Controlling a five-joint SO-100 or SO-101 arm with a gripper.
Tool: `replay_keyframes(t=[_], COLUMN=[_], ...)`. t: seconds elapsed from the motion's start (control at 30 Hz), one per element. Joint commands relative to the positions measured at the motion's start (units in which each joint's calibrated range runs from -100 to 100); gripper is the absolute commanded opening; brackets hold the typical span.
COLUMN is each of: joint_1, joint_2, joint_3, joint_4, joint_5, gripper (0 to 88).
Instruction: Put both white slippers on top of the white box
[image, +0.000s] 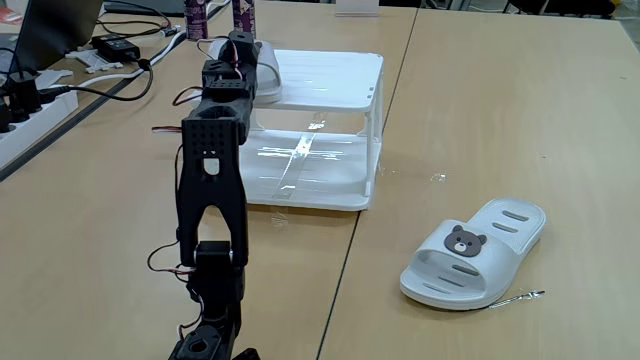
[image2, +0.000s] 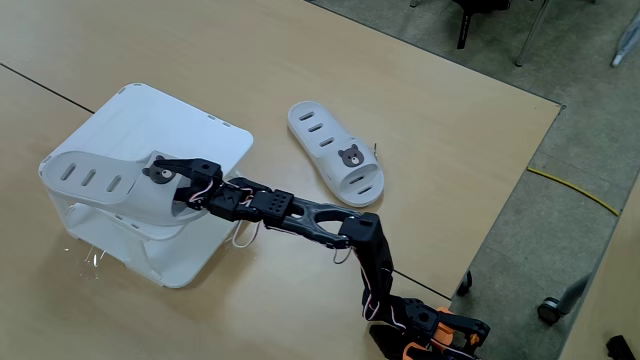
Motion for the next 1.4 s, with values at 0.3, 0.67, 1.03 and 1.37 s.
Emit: replay_keyframes(t=[0.3,0.67,1.03,1.37], joint_1=[0.3,0.3,0.5,2.8], joint_2=[-31.1,-58.6,-85.9,-99.1], joint_3=[24.2,47.4,67.5,89.3], joint_4=[0.1,0.7,2.8,-11.4], joint_5=[0.4,0.4,0.4,0.4], gripper=[27.3,27.3,22.7,0.7])
